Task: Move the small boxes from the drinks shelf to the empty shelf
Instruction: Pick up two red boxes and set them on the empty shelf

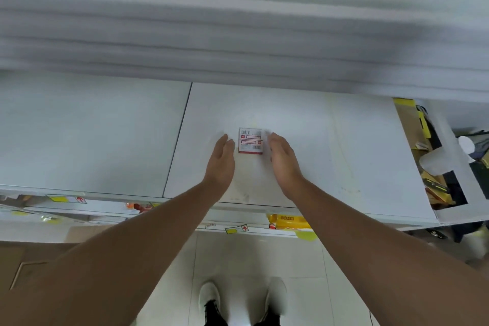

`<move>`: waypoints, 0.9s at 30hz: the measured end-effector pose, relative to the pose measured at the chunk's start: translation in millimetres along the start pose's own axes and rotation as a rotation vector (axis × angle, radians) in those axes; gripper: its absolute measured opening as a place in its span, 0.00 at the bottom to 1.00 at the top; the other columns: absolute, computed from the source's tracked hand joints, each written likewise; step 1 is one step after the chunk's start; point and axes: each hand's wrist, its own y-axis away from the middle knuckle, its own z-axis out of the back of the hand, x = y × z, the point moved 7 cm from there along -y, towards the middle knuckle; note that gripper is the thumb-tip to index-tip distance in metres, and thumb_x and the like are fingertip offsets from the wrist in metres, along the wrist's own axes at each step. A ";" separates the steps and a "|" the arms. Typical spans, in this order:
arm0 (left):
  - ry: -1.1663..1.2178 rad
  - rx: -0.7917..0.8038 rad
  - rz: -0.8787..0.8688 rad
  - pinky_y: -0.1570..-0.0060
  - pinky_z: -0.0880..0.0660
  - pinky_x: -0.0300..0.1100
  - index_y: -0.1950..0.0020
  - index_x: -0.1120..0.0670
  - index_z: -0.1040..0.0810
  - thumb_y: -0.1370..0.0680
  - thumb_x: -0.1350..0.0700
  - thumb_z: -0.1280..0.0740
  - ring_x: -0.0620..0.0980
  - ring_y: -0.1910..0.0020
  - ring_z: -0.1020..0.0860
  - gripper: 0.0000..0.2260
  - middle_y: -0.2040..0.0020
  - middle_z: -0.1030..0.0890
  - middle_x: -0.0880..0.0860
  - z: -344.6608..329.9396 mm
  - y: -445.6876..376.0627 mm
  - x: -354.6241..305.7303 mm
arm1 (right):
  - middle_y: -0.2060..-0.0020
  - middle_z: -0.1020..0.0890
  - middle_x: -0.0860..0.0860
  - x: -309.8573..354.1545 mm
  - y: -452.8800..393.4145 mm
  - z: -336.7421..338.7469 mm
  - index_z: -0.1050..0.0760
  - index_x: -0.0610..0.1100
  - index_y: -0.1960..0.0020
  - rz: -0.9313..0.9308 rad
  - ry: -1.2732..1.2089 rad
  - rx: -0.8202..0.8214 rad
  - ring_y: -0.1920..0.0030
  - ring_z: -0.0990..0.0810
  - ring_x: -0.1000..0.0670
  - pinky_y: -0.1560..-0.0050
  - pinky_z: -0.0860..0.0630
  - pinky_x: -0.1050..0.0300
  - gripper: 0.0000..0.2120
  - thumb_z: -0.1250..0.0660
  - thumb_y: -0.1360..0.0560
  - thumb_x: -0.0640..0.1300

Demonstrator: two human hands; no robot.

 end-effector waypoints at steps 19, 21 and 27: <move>-1.149 0.084 -0.151 0.25 0.31 0.53 0.15 0.43 0.38 0.13 0.36 0.44 0.53 0.20 0.33 0.28 0.17 0.33 0.48 62.0 137.9 -55.3 | 0.25 0.26 0.49 40.7 88.3 38.4 0.32 0.53 0.20 0.280 1.115 0.391 0.29 0.25 0.45 0.33 0.24 0.47 0.31 0.37 0.20 0.63; -1.205 0.060 -0.144 0.27 0.28 0.55 0.14 0.43 0.41 0.14 0.37 0.44 0.55 0.21 0.32 0.29 0.17 0.33 0.50 70.6 154.7 -57.8 | 0.25 0.27 0.50 50.4 103.7 33.9 0.32 0.52 0.20 0.322 1.116 0.372 0.29 0.25 0.45 0.34 0.24 0.46 0.31 0.36 0.20 0.63; -1.267 -0.063 -0.185 0.29 0.27 0.55 0.15 0.45 0.38 0.15 0.37 0.43 0.57 0.25 0.28 0.29 0.20 0.29 0.52 101.3 203.3 -57.7 | 0.22 0.30 0.51 63.7 162.7 14.8 0.34 0.55 0.19 0.403 1.135 0.362 0.28 0.25 0.45 0.34 0.23 0.46 0.34 0.36 0.21 0.65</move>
